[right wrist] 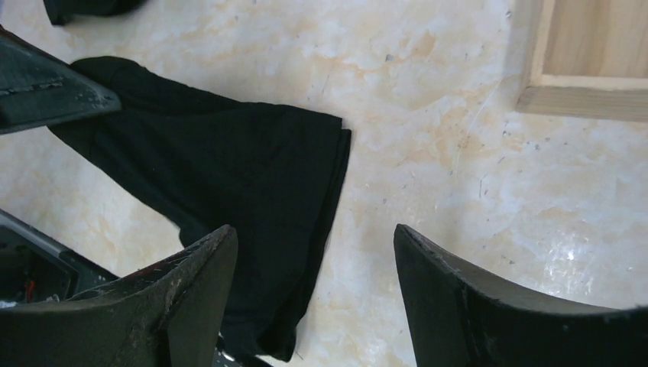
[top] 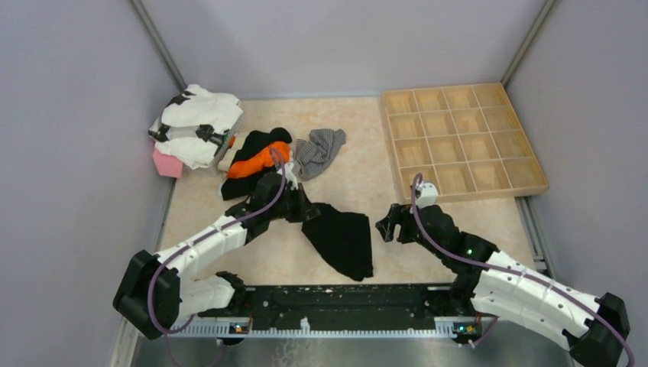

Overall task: Roll the underwear
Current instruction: Flatten out the underwear at the center of the board.

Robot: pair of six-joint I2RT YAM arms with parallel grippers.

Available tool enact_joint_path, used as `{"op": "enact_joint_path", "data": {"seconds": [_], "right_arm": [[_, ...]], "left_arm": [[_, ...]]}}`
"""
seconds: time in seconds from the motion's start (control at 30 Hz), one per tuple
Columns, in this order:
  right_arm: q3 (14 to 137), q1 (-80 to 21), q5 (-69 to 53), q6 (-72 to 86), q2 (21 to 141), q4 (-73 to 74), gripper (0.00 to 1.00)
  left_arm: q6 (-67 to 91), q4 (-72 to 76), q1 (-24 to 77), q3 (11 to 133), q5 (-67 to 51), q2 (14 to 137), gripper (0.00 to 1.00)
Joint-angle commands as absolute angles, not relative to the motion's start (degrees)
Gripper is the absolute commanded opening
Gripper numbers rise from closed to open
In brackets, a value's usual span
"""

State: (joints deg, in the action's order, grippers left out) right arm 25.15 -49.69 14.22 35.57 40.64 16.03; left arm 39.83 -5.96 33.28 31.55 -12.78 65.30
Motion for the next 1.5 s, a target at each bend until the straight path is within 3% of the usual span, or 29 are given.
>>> {"op": "enact_joint_path", "data": {"seconds": [0.0, 0.2, 0.47, 0.5, 0.57, 0.63, 0.73, 0.83, 1.2, 1.47], "right_arm": [[24.26, -49.21, 19.43, 37.33, 34.55, 16.77, 0.74], [24.29, -49.20, 22.12, 37.79, 31.06, 18.63, 0.73], [24.06, -49.21, 24.50, 38.50, 28.14, 20.50, 0.73], [23.99, -49.24, 24.73, 38.69, 27.65, 20.70, 0.73], [23.69, -49.22, 24.96, 38.85, 26.68, 21.14, 0.73], [23.39, -49.16, 24.85, 38.93, 26.17, 21.47, 0.73], [22.97, -49.22, 24.42, 38.89, 26.31, 21.34, 0.73], [23.21, -49.21, 23.96, 38.24, 27.55, 20.70, 0.73], [27.04, -49.22, 15.45, 31.73, 38.87, 16.50, 0.73], [40.51, -46.96, 4.53, 23.25, 63.82, 11.79, 0.67]], "left_arm": [[34.37, 2.74, 34.15, 40.43, -16.57, 65.99, 0.00], [25.56, 7.37, 39.61, 49.74, -22.12, 68.88, 0.00], [11.13, 14.44, 41.96, 47.41, -33.11, 64.05, 0.00], [7.88, 12.84, 42.19, 46.41, -33.24, 63.15, 0.03], [2.34, 7.43, 42.88, 43.20, -26.94, 60.99, 0.24], [2.40, 4.62, 42.98, 37.84, -14.55, 59.11, 0.32], [5.49, 5.11, 43.12, 29.73, -5.46, 55.62, 0.45], [10.32, 7.13, 43.15, 24.78, -5.93, 51.55, 0.76], [36.30, -4.20, 43.08, 19.07, 16.28, 39.87, 0.92], [48.86, -9.86, 43.07, 18.69, 15.36, 42.16, 0.93]]}}
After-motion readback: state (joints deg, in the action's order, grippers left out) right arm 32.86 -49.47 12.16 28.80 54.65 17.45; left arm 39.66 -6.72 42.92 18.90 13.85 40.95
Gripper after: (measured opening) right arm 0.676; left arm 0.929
